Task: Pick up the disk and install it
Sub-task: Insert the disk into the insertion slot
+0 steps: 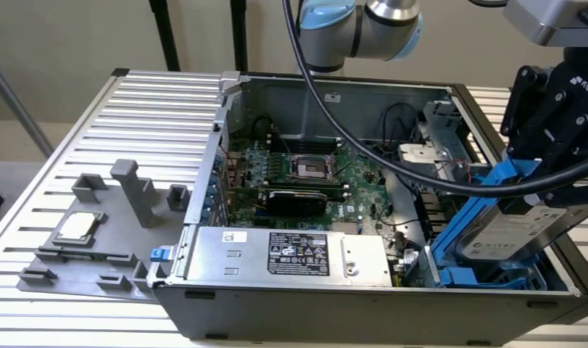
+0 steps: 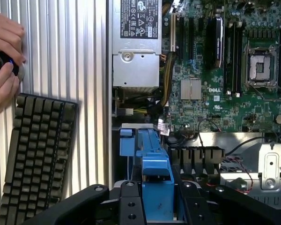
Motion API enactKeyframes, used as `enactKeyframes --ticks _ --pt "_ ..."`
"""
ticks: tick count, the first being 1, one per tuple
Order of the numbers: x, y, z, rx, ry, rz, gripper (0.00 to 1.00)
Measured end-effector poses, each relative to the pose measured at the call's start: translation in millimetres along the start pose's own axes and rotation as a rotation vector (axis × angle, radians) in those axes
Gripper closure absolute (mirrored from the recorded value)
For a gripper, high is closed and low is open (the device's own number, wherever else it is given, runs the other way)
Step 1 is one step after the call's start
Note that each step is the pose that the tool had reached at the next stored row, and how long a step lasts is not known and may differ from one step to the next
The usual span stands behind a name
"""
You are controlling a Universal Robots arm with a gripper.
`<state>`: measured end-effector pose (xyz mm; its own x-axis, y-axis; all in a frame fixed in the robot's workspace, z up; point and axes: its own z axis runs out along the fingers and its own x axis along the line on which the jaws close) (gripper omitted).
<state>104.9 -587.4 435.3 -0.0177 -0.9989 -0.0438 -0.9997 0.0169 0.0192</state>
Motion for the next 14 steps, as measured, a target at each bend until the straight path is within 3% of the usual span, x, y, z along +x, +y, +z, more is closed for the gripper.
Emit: enactKeyframes --ticks 14 --pt "-0.8 -0.9 14.6 -0.0005 0.0002 -0.011 0.67"
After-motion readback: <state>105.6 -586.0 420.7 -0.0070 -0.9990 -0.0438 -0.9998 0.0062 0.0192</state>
